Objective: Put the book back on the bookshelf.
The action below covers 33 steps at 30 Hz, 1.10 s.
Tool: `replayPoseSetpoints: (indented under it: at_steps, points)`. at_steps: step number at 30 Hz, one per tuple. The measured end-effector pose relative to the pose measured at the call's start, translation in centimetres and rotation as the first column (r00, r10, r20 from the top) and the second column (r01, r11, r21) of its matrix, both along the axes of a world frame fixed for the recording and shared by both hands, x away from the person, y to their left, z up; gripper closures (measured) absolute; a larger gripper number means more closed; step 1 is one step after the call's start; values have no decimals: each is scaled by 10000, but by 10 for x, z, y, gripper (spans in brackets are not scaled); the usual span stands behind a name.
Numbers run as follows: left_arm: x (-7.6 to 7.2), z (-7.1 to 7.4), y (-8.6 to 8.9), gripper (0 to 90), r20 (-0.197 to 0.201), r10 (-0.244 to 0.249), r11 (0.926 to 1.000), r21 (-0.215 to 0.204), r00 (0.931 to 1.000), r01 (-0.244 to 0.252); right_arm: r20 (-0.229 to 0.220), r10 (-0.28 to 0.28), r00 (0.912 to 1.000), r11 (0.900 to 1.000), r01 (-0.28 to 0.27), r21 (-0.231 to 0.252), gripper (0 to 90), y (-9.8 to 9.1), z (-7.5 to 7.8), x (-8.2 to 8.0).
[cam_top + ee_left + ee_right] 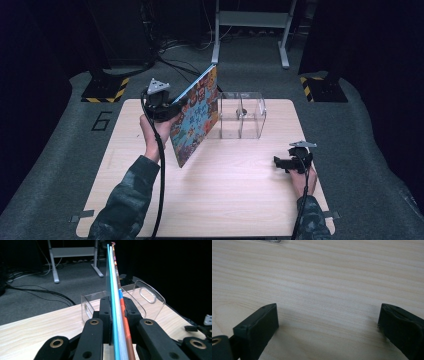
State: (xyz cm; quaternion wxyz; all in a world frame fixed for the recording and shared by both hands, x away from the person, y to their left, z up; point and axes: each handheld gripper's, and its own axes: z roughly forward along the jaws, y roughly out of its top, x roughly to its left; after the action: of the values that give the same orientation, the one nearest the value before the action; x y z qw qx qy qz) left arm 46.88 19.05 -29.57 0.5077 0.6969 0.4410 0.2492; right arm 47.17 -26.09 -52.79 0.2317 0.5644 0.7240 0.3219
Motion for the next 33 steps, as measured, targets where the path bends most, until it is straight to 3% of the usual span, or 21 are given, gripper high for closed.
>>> replayPoseSetpoints:
  at_steps: [6, 13, 33]
  points:
    - [1, -3, -8, 803, 196, 267, 9996, -35, 9994, -267, -12, 104, 9999, 9999, -104, 14, 24, -1, 0, 0]
    - [6, -11, -14, 803, 219, 549, 9978, -391, 9983, -540, -13, 101, 9999, 9999, -101, 0, 25, -1, 0, -1]
    - [19, -30, -29, 802, 609, 841, 9958, -405, 9946, -818, 7, 124, 9999, 9999, -124, -8, 26, -1, 0, 0]
